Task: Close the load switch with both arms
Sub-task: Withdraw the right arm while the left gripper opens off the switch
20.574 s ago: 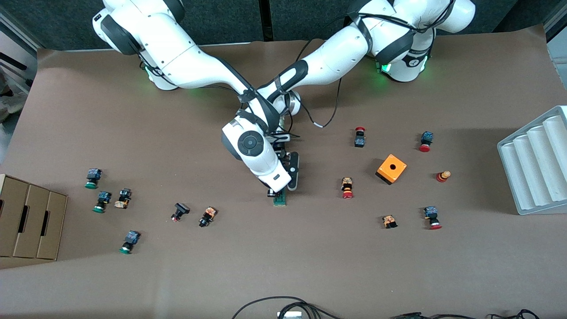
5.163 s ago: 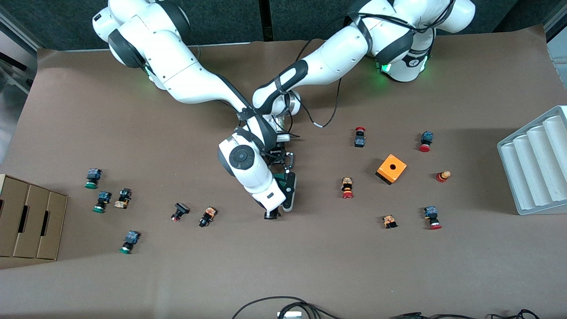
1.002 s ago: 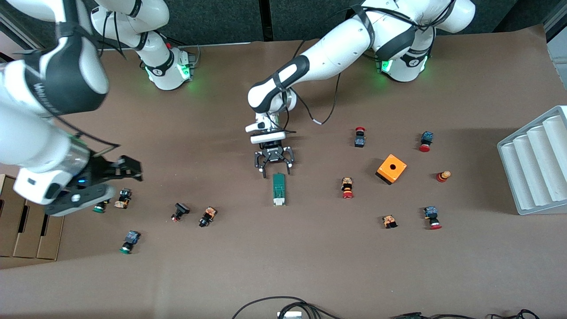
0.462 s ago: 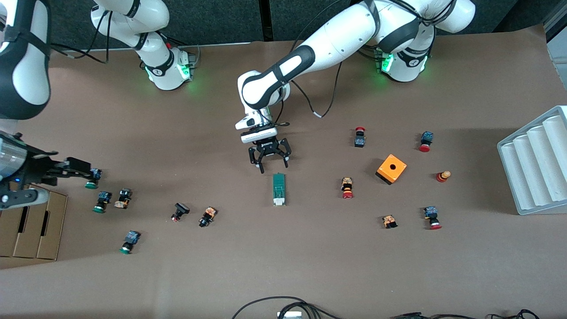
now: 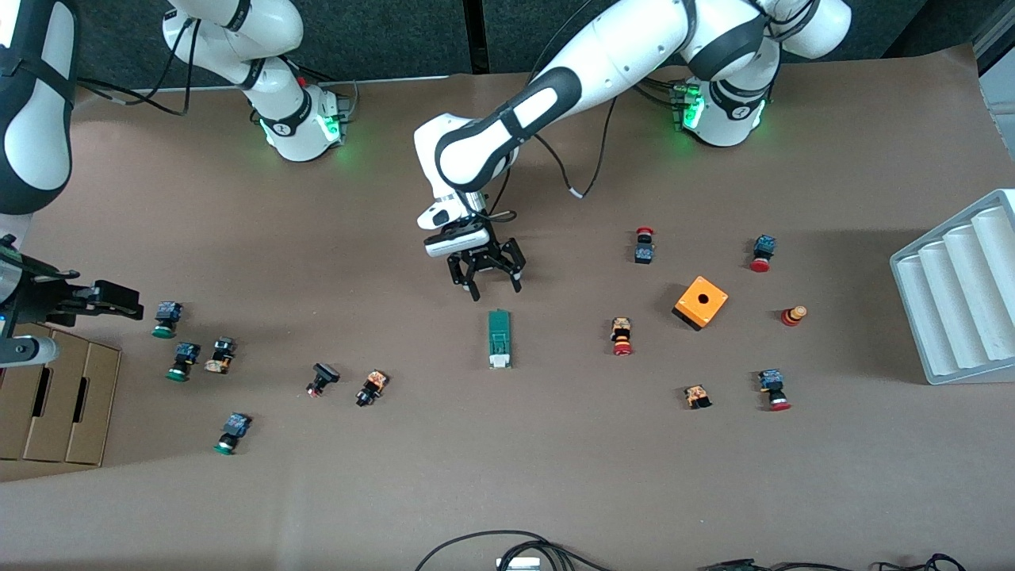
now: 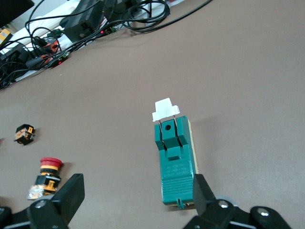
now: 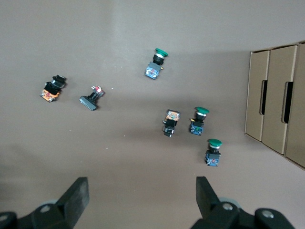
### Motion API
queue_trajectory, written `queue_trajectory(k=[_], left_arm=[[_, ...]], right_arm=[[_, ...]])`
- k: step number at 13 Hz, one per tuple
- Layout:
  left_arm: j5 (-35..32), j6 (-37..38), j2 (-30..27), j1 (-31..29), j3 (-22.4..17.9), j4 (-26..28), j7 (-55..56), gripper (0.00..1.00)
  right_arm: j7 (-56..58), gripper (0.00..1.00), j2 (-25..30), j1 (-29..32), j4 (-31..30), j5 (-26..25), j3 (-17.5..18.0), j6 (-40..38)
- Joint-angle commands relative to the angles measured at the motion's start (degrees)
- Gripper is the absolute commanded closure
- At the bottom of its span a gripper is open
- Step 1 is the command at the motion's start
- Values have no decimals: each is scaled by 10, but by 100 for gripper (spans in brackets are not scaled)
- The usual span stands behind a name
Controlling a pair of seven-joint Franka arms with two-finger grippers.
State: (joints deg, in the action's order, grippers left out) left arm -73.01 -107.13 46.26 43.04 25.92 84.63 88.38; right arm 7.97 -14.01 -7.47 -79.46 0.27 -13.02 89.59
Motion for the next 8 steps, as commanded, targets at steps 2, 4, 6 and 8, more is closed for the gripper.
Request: queue_trajectory(k=[2, 4, 6, 8], left_arm=[[66, -11, -37, -18, -1, 6, -127, 0], [104, -12, -53, -36, 5, 6, -201, 0], [148, -12, -71, -44, 5, -3, -282, 0], [207, -11, -92, -58, 2, -12, -359, 0]], right_arm=[[-8, 0, 12, 14, -3, -2, -16, 4], [-7, 0, 12, 15, -3, -5, -17, -1], [-8, 0, 8, 13, -3, -8, -16, -7], [-12, 0, 6, 9, -4, -9, -14, -3]])
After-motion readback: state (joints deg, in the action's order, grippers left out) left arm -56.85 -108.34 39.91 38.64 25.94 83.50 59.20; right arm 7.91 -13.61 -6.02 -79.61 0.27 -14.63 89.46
